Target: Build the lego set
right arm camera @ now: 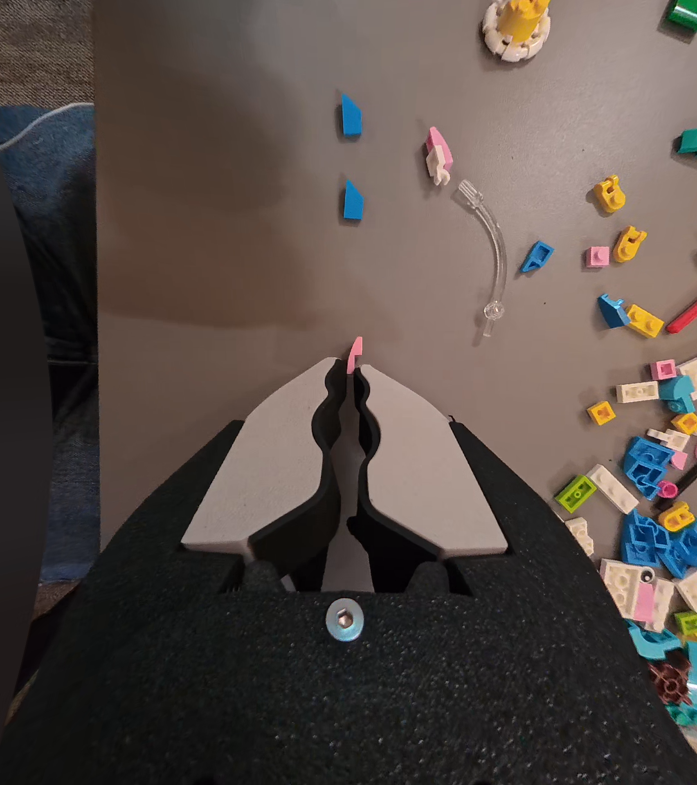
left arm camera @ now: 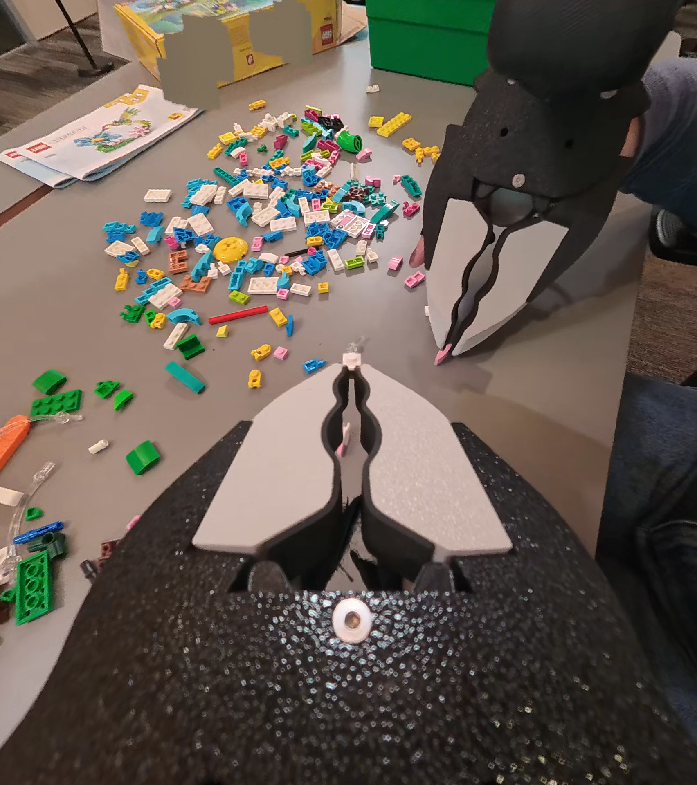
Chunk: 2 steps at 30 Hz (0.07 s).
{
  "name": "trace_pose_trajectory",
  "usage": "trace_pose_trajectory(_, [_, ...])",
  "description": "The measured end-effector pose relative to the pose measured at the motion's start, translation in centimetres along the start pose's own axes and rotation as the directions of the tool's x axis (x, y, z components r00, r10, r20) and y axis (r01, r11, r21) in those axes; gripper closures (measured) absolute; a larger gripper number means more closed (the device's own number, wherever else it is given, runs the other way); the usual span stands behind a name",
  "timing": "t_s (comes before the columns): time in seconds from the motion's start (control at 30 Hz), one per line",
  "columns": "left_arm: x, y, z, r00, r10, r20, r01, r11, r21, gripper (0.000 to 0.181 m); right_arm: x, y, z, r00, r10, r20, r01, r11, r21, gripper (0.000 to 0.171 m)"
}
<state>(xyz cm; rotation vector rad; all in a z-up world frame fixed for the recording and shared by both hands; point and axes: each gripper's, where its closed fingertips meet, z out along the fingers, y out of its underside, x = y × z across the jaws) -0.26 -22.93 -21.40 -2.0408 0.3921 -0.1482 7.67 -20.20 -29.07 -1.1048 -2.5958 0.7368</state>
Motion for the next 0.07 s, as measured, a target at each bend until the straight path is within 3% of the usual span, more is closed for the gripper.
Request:
trace_pose_trajectory(0.03, [0.14,0.08,0.15,1.000,0.001,-0.006,-0.001,1.000,-0.004,0.179,0.01,0.05,0.07,1.000,0.000,0.001,0.000,1.000,-0.002,0.168])
trace_pose_trajectory(0.07, [0.27,0.15,0.28,1.000,0.001,-0.010,-0.001,1.000,-0.007,0.179,-0.01,0.08,0.12,1.000,0.001,0.003,-0.001,1.000,-0.003,0.168])
